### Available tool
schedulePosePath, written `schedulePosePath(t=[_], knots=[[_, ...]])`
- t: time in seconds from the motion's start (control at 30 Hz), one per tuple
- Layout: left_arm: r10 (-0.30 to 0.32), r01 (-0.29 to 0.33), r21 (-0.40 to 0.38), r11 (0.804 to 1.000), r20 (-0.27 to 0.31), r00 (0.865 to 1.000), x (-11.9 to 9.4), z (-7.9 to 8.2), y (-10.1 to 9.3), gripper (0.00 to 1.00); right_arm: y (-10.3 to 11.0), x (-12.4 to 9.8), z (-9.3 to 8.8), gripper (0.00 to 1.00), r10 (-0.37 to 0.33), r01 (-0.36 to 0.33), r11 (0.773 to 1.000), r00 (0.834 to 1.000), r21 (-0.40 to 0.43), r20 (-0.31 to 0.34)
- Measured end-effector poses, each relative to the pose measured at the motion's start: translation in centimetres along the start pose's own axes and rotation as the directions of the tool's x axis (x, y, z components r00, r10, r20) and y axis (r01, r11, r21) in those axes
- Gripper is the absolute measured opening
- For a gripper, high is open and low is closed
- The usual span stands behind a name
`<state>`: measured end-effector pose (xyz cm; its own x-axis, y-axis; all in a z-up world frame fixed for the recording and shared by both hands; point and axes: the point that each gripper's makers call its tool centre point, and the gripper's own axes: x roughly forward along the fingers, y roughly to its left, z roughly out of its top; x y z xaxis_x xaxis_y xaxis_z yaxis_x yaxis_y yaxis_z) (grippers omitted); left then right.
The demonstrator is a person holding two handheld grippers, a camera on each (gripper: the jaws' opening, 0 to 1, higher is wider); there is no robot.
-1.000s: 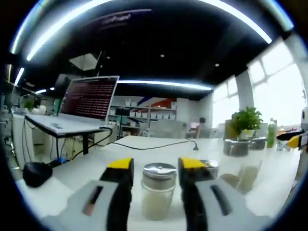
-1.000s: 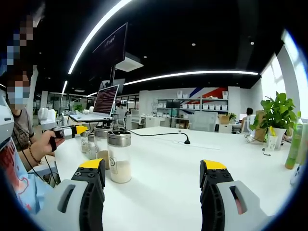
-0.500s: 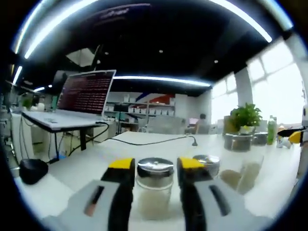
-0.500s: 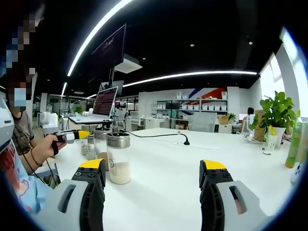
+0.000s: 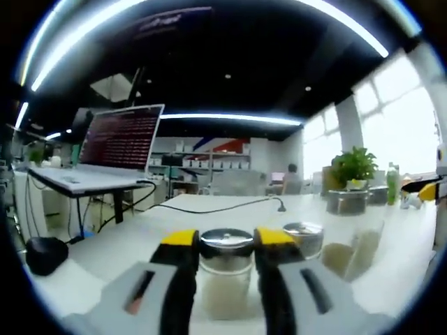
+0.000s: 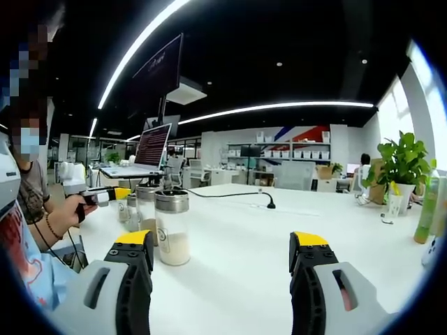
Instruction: Rotate the seasoning bottle until the label or dispensing opening points toward the visible target arrow and the bottle remains upright within the marked orientation range
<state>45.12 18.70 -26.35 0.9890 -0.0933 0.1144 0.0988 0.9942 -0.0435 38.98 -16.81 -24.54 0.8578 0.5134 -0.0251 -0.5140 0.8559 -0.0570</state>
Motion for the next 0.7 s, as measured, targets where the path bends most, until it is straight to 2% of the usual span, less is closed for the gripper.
schedulePosePath(t=[0.13,0.33,0.43,0.7], knots=[[-0.012,0.012,0.006,1.000,0.007,1.000,-0.11,0.02,-0.10,0.32,0.14,0.09,-0.28,0.82,0.002,-0.002,1.000,1.000,0.003,-0.011],[-0.043,0.042,0.017,0.999,0.008,0.999,-0.24,0.01,-0.30,0.32,0.32,-0.24,0.43,0.81,0.004,-0.004,1.000,1.000,-0.007,0.010],[-0.085,0.085,-0.007,0.996,-0.002,0.996,-0.22,-0.05,-0.49,0.32,0.35,-0.29,0.21,0.81,0.005,-0.005,1.000,1.000,-0.006,0.004],[-0.178,0.178,0.009,0.984,-0.001,0.984,-0.10,-0.11,-0.94,0.32,0.17,-0.56,0.42,0.81,0.005,-0.004,1.000,1.000,-0.012,0.008]])
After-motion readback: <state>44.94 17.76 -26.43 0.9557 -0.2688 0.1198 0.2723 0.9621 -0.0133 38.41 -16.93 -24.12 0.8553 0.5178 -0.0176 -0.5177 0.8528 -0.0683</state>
